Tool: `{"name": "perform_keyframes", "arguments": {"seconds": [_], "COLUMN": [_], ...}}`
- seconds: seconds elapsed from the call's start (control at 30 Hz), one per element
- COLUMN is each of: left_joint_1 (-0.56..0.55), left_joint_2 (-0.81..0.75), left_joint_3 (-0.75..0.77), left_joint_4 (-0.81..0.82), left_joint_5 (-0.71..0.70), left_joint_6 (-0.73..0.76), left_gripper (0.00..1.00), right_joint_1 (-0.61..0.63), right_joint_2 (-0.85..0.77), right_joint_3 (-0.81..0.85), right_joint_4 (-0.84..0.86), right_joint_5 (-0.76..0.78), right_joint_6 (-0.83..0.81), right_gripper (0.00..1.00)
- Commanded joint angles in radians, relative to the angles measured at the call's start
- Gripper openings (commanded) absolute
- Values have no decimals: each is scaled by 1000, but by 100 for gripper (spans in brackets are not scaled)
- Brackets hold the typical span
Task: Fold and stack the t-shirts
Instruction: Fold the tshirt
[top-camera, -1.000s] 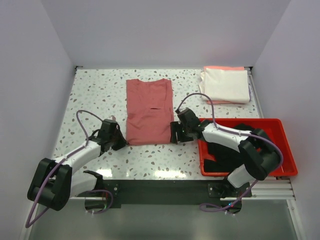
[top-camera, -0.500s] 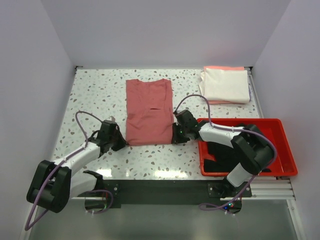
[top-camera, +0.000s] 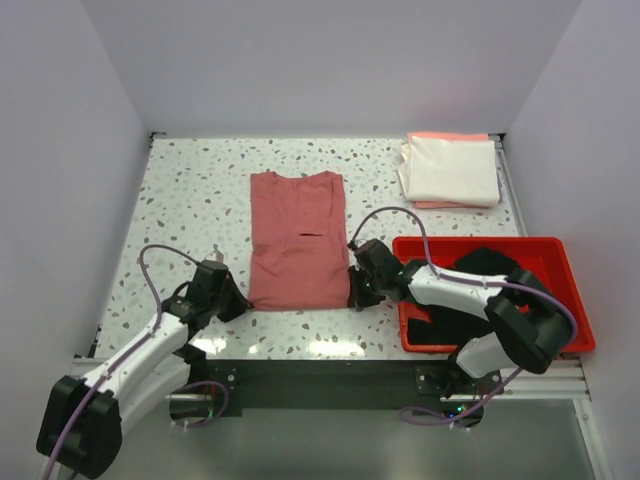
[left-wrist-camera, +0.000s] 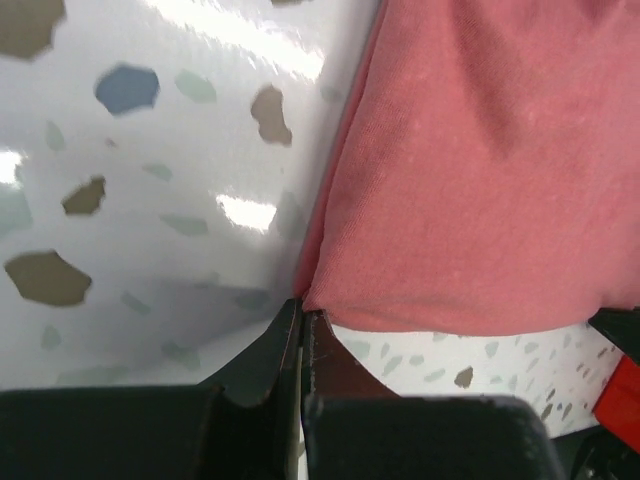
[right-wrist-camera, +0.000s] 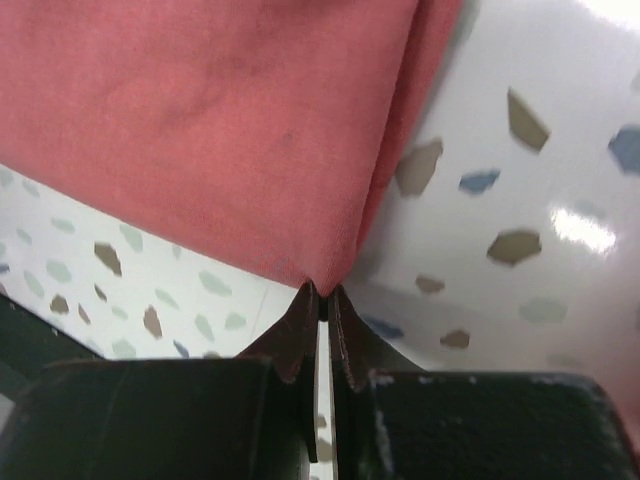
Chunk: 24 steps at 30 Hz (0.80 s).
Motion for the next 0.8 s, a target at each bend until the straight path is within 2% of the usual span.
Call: {"name": "perform_keyframes", "arguments": {"seconds": [0.0, 0.03, 0.2, 0.33, 0.4, 0.53, 0.77], "left_joint_1": [-60, -95, -134, -134, -134, -134, -134], "left_joint_2": [-121, -143, -302, -402, -418, -389, -407], "left_joint_3": [-31, -39, -2, 169, 235, 412, 515], "left_joint_4": [-137, -148, -238, -356, -431, -505, -563], "left_joint_5": [-10, -3, 51, -22, -94, -108, -133], "left_joint_6": [-95, -118, -201, -181, -152, -106, -98], "left_gripper": [0, 0, 0, 0, 0, 0, 0], "right_joint_1": [37, 63, 96, 97, 97, 96, 97], "right_joint_2": [-121, -149, -330, -433, -456, -476, -497], "right_joint_3": [-60, -65, -39, 7, 42, 134, 237], "right_joint_4": [-119, -136, -298, -409, -459, -562, -673], "right_joint_5": [-4, -10, -30, -51, -102, -198, -372], "right_joint_6": [34, 48, 61, 55, 45, -4, -28], "right_gripper": [0, 0, 0, 0, 0, 0, 0]}}
